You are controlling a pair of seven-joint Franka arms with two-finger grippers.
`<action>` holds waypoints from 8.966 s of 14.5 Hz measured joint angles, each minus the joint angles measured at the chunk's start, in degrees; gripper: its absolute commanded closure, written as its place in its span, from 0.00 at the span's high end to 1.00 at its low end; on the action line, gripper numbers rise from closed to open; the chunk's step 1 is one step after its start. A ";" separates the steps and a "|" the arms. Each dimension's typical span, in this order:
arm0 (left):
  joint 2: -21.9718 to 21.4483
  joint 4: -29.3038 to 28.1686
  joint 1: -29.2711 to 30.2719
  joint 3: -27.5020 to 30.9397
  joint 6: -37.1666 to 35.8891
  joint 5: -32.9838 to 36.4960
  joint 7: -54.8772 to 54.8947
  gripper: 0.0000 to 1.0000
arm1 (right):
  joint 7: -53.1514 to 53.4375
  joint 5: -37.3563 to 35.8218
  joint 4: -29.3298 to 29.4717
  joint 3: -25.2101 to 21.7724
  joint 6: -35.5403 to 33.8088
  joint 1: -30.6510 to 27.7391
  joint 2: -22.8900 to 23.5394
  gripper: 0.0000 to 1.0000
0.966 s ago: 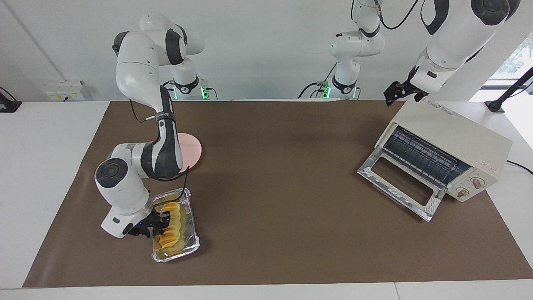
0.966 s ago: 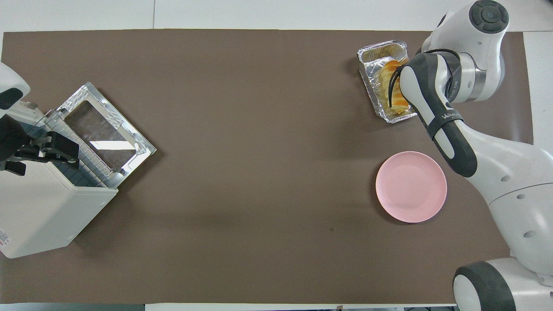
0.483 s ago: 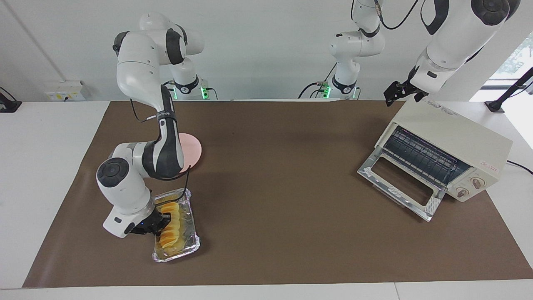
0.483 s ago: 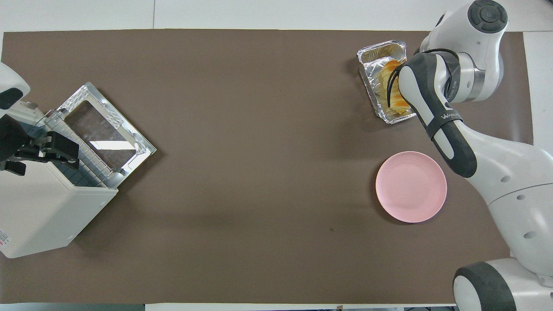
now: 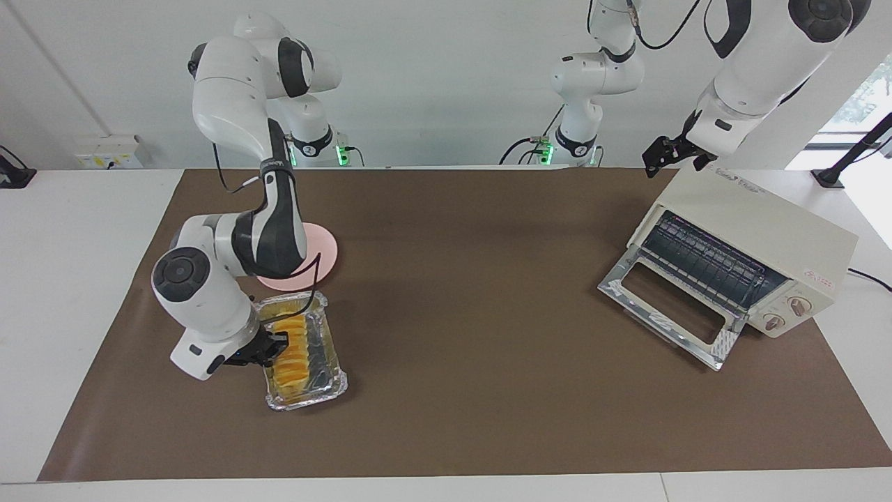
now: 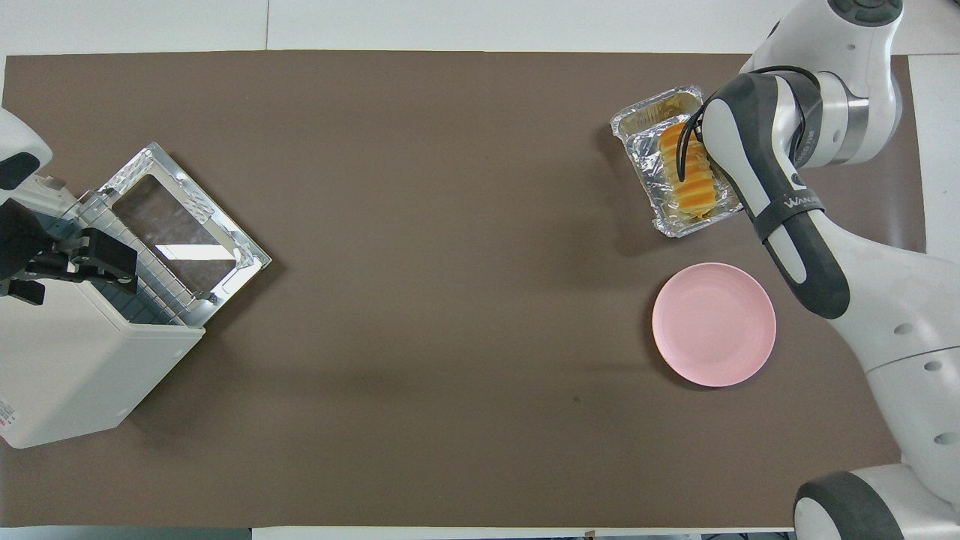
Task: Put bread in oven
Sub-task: 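Open the right gripper to release the bread in the tray, then grasp the foil tray rim and drag it toward the table center, then release the foil tray and withdraw the right gripper, then grasp the foil tray with the left gripper, then lift the foil tray and carry it to the open oven, then lower the foil tray into the oven with the left gripper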
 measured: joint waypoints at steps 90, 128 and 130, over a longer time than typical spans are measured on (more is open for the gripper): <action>41.63 22.89 -41.70 17.37 27.82 -8.96 -37.91 0.00 | -4.12 -1.18 -23.76 -1.53 -16.57 -4.93 -42.19 1.00; 26.06 -1.73 -27.18 43.91 25.21 -6.74 -27.04 0.00 | -4.12 -1.18 -23.76 -1.52 -16.57 -4.96 -42.19 1.00; 25.99 -1.83 -27.25 43.90 25.22 -6.56 -26.67 0.00 | -4.12 -1.18 -23.76 -1.52 -16.57 -4.96 -42.19 1.00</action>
